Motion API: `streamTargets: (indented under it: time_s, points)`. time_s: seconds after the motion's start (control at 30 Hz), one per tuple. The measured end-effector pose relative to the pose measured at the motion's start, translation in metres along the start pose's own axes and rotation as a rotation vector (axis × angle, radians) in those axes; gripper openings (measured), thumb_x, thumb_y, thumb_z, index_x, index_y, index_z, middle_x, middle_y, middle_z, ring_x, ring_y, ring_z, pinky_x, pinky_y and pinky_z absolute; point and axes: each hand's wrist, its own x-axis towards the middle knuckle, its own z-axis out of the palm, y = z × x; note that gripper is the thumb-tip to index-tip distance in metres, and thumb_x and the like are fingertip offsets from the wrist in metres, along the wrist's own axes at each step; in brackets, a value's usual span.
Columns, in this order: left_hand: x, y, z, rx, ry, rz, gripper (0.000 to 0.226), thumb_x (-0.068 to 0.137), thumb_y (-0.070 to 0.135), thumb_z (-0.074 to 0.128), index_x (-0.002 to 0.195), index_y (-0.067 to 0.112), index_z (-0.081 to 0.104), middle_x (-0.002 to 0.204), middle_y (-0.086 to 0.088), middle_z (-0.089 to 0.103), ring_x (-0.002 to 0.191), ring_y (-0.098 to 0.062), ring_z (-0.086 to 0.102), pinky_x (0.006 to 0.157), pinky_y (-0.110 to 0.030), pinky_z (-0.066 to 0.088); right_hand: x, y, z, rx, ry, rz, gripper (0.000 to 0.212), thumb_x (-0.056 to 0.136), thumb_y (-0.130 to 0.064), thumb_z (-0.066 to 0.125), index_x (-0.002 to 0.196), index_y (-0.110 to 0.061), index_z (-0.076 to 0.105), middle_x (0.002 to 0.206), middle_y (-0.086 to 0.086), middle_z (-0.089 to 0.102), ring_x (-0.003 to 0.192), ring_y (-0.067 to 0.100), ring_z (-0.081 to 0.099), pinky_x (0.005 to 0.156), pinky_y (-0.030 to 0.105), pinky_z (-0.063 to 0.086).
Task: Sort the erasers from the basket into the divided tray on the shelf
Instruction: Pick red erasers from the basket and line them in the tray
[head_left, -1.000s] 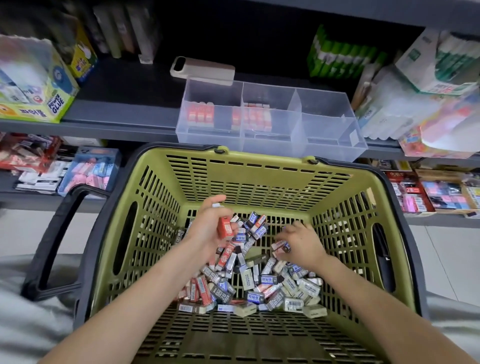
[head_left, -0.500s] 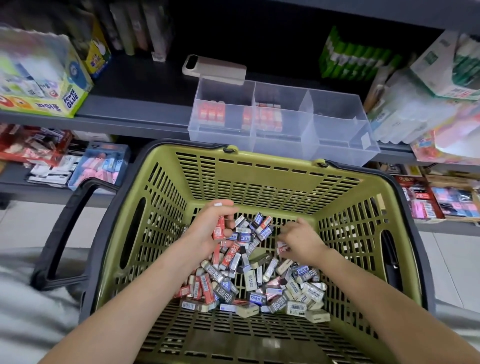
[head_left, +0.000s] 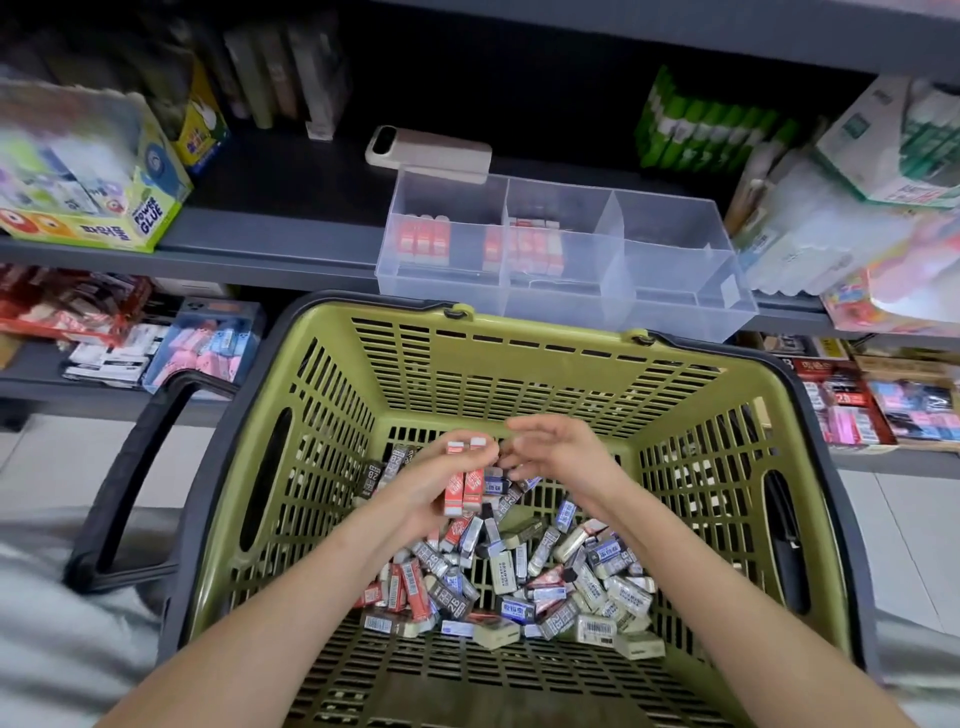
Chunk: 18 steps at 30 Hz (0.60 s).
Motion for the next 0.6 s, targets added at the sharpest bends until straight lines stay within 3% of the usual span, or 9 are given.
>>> streamTargets:
  time_s: [0.1, 0.13, 0.23, 0.37, 0.53, 0.6]
  points:
    - [0.0, 0.004, -0.008, -0.076, 0.028, -0.007, 0.036, 0.064, 0.013, 0.075, 0.096, 0.013, 0.06, 0.066, -0.003, 0.065, 0.054, -0.014, 0.06, 0.048, -0.026, 0.048, 0.018, 0.022, -0.022, -1.009, 0.183, -0.084, 0.029, 0.088, -0.016, 0.06, 0.117, -0.018, 0.062, 0.117, -0.002, 0.062, 0.096, 0.016, 0.063, 0.082, 0.031, 0.053]
    - [0.0, 0.005, -0.011, -0.129, 0.027, -0.011, 0.035, 0.066, 0.009, 0.074, 0.097, 0.012, 0.058, 0.07, -0.005, 0.064, 0.056, -0.016, 0.06, 0.05, -0.027, 0.05, 0.023, 0.03, -0.025, -1.169, 0.17, -0.088, 0.033, 0.088, -0.019, 0.061, 0.121, -0.02, 0.06, 0.123, -0.005, 0.059, 0.107, 0.018, 0.058, 0.087, 0.03, 0.05]
    - [0.0, 0.011, -0.021, -0.269, 0.043, 0.013, 0.031, 0.07, 0.0, 0.068, 0.099, 0.006, 0.058, 0.076, -0.013, 0.067, 0.065, -0.025, 0.067, 0.056, -0.033, 0.056, 0.031, 0.043, -0.029, -1.177, 0.153, -0.111, 0.03, 0.084, -0.019, 0.066, 0.114, -0.021, 0.063, 0.118, -0.004, 0.059, 0.111, 0.021, 0.049, 0.089, 0.03, 0.042]
    - [0.001, 0.012, -0.03, -0.248, 0.115, 0.028, 0.039, 0.064, -0.002, 0.068, 0.102, 0.005, 0.062, 0.078, -0.015, 0.069, 0.065, -0.025, 0.07, 0.058, -0.035, 0.057, 0.033, 0.046, -0.031, -1.141, 0.135, -0.065, 0.017, 0.078, -0.024, 0.071, 0.093, -0.023, 0.064, 0.089, -0.007, 0.057, 0.093, 0.017, 0.052, 0.071, 0.026, 0.034]
    - [0.002, 0.005, -0.032, -0.178, 0.18, -0.032, 0.054, 0.06, 0.0, 0.073, 0.112, 0.008, 0.058, 0.065, -0.011, 0.071, 0.055, -0.02, 0.068, 0.05, -0.028, 0.054, 0.023, 0.049, -0.028, -1.013, 0.133, 0.073, 0.014, 0.082, -0.03, 0.069, 0.082, -0.02, 0.059, 0.081, -0.005, 0.057, 0.076, 0.014, 0.054, 0.065, 0.025, 0.041]
    - [0.001, 0.003, -0.033, -0.18, 0.181, -0.032, 0.057, 0.06, 0.002, 0.075, 0.114, 0.007, 0.057, 0.064, -0.01, 0.07, 0.053, -0.019, 0.066, 0.049, -0.027, 0.053, 0.013, 0.044, -0.019, -0.894, 0.198, 0.031, 0.025, 0.087, -0.038, 0.063, 0.076, -0.015, 0.063, 0.066, -0.003, 0.057, 0.059, 0.015, 0.052, 0.056, 0.025, 0.04]
